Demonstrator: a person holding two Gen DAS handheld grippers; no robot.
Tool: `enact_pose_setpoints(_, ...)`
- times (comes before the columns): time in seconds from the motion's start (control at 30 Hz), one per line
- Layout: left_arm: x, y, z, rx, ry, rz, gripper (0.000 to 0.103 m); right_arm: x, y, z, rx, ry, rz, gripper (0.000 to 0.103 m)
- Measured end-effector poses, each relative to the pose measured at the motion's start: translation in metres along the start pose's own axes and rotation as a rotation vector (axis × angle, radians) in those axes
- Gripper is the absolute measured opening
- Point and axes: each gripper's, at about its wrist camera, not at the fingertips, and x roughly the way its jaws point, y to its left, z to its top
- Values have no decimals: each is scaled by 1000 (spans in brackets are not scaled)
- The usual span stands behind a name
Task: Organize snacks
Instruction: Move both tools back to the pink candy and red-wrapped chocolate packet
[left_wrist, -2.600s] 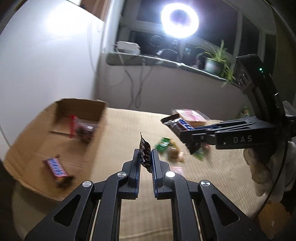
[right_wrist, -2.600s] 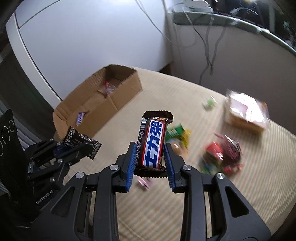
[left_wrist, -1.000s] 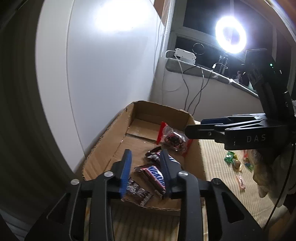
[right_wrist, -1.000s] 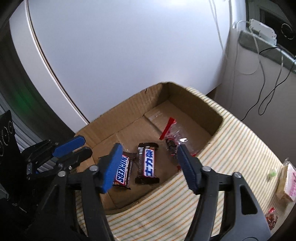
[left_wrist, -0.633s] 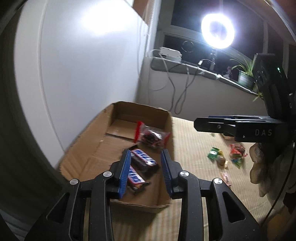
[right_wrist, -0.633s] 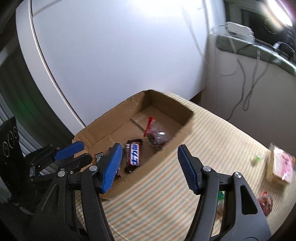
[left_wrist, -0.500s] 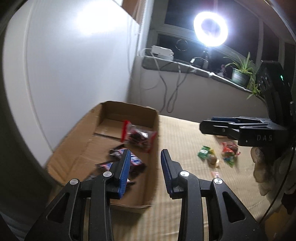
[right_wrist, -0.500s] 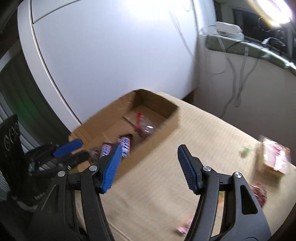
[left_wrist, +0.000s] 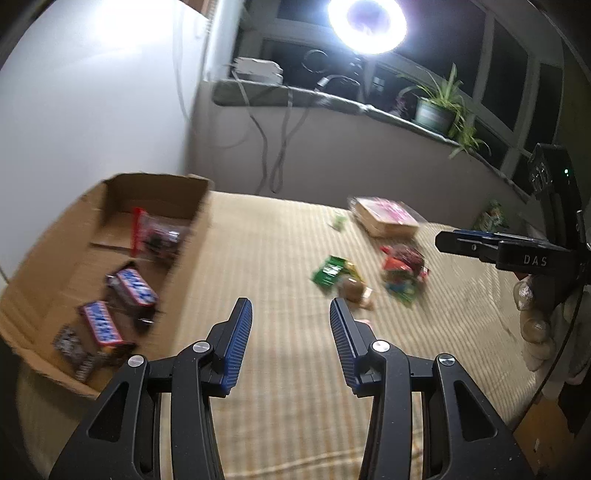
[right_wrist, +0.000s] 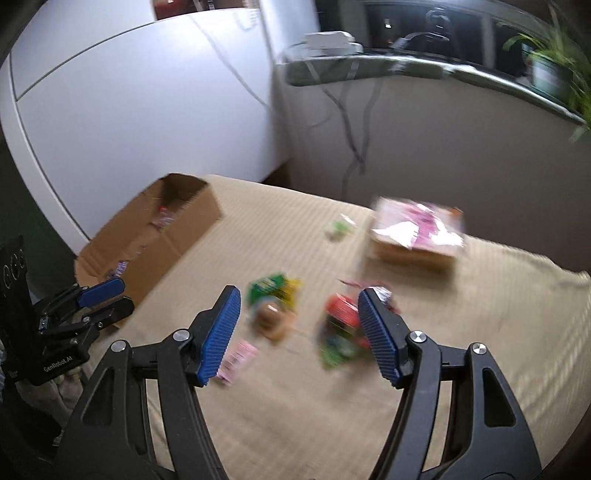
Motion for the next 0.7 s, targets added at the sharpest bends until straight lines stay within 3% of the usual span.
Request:
enact_pose_setpoints(0.13,14,-18,-7,11,34,-44,37,-1,-21,-18,24,21,-28,67)
enact_pose_setpoints(0.2,18,-24,-10,15,48,-60,32,1,-30,-27,22,41,-43,53)
enact_pose_setpoints(0.27,23,-32,-12,24,64,-75,32,3,-36,-33,16,67,-47,48)
enact_pose_setpoints(0.47,35,-47,-20,39,104,-99,32,12,-46,-40,26,88,-48,48)
enact_pose_setpoints(0.7,49,-51,-24,49,143,-88,32,29,-53,-24,23,101,-49,48)
